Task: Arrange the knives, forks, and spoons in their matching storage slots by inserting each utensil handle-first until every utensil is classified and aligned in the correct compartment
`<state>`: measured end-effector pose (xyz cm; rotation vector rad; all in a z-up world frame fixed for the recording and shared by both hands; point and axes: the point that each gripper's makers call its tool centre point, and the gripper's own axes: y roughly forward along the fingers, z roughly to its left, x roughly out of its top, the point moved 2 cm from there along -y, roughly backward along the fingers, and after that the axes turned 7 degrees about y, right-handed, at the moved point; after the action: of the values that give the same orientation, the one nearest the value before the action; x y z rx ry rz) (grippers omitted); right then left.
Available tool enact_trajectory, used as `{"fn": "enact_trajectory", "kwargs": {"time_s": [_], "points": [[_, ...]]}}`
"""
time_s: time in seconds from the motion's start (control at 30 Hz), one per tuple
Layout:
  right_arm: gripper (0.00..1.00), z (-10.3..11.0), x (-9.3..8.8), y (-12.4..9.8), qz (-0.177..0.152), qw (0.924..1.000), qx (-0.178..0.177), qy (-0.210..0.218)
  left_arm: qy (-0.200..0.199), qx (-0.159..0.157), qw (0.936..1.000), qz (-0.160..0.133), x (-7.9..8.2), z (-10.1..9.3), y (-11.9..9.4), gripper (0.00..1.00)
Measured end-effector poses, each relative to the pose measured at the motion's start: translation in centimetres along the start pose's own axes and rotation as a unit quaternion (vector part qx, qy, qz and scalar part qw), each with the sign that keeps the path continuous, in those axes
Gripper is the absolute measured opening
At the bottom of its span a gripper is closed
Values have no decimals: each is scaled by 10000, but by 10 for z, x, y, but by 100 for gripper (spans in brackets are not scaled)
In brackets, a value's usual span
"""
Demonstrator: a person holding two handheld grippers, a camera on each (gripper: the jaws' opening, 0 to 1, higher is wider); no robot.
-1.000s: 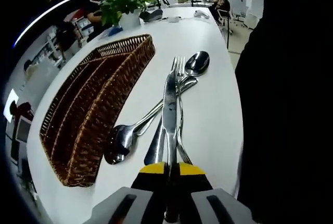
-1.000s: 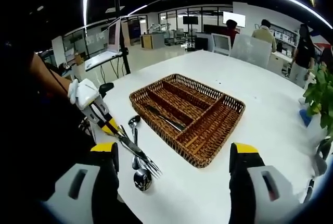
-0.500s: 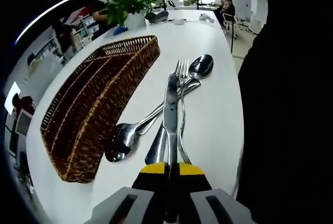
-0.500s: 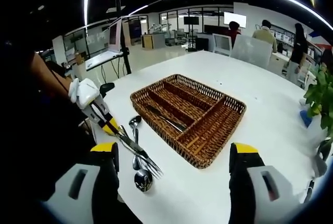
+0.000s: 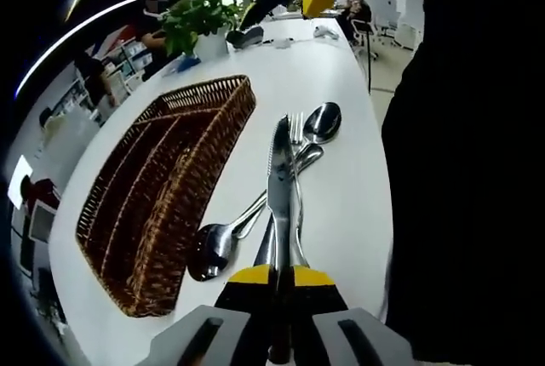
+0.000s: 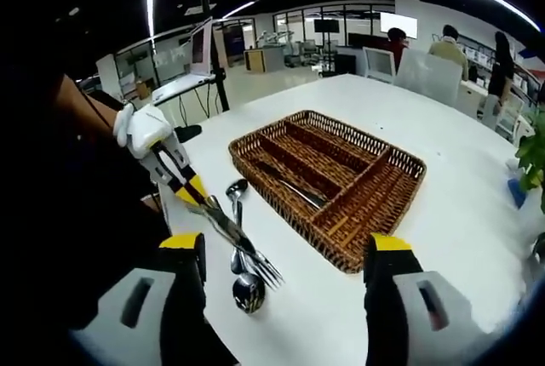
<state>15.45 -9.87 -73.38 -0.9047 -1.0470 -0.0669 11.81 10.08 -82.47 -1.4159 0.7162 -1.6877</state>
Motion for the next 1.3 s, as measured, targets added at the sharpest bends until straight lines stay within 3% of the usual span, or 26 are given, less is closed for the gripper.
{"fn": "enact_trajectory", "kwargs": {"time_s": [0.27,0.77,1.03,1.3], "points": [[75,0,6,0,-48,10000,79,-12,-41,-135,9999,-86,7,6,-13,3],[81,-7,26,-24,-421,9989,-57,199,113,-986,9949,-204,40,15,-42,3],[82,-9,30,-33,-479,9986,-168,137,174,-1081,9938,-193,52,33,-61,3],[87,-12,48,-51,-667,9975,-199,96,231,-1078,9938,-161,61,50,-76,3]]}}
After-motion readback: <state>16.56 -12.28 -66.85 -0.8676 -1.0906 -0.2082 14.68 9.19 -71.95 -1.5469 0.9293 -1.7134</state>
